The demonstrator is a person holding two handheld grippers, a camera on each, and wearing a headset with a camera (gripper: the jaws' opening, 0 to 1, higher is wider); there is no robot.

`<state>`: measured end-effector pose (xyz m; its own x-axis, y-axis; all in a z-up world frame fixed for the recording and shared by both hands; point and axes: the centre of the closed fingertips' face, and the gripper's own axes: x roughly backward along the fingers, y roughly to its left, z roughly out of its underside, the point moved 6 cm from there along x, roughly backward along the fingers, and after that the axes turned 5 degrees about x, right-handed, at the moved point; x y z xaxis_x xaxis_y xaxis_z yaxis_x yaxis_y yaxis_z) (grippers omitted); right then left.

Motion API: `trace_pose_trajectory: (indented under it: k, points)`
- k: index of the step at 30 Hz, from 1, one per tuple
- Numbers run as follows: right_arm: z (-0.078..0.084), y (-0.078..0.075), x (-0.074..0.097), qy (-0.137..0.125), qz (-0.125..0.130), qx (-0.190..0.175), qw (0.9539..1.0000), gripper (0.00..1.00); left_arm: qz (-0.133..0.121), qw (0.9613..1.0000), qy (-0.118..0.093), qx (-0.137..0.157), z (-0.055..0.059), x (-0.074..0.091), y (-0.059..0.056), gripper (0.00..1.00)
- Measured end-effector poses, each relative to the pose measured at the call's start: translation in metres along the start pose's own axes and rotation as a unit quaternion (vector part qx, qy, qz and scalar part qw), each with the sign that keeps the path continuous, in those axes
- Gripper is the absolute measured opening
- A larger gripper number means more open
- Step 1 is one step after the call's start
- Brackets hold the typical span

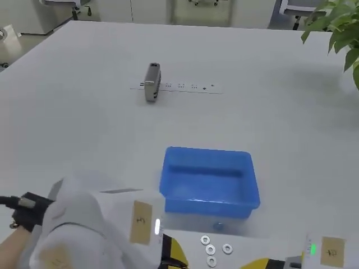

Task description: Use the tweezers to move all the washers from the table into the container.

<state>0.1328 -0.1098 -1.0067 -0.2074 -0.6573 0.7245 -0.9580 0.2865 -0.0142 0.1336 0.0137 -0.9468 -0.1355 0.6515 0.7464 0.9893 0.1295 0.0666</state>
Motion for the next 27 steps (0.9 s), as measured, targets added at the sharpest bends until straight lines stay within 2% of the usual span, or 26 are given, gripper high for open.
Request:
trace_pose_trajectory:
  k: [3,6,11,14,17,18,22,27]
  points:
    - [-0.002,0.001,-0.004,0.002,-0.008,0.015,0.9999,0.17,0.002,0.9998,-0.005,-0.017,-0.013,0.003,-0.003,0.0]
    - [-0.005,0.002,-0.01,-0.001,-0.023,0.035,0.9991,0.16,0.005,0.9995,-0.009,-0.03,-0.021,0.002,-0.004,0.0]
    - [-0.013,-0.001,-0.021,-0.02,-0.044,0.067,0.9966,0.13,0.02,0.9987,-0.011,-0.046,-0.028,-0.002,-0.003,0.0]
    - [-0.015,-0.004,-0.027,-0.021,-0.056,0.085,0.9945,0.08,0.024,0.9985,-0.01,-0.048,-0.029,-0.003,-0.001,0.0]
    - [-0.015,-0.006,-0.029,-0.024,-0.061,0.081,0.9945,0.07,0.021,0.9986,-0.006,-0.049,-0.029,-0.002,0.003,0.0]
    - [-0.017,-0.008,-0.029,-0.032,-0.057,0.068,0.9955,0.07,0.022,0.9986,-0.006,-0.048,-0.029,-0.001,0.004,0.0]
    - [-0.022,-0.015,-0.03,-0.047,-0.044,0.061,0.996,0.07,0.014,0.9986,-0.004,-0.051,-0.031,0.002,0.013,0.0]
    - [-0.025,-0.02,-0.035,-0.055,-0.045,0.045,0.9965,0.07,0.013,0.9984,0.006,-0.055,-0.034,0.0,0.023,0.0]
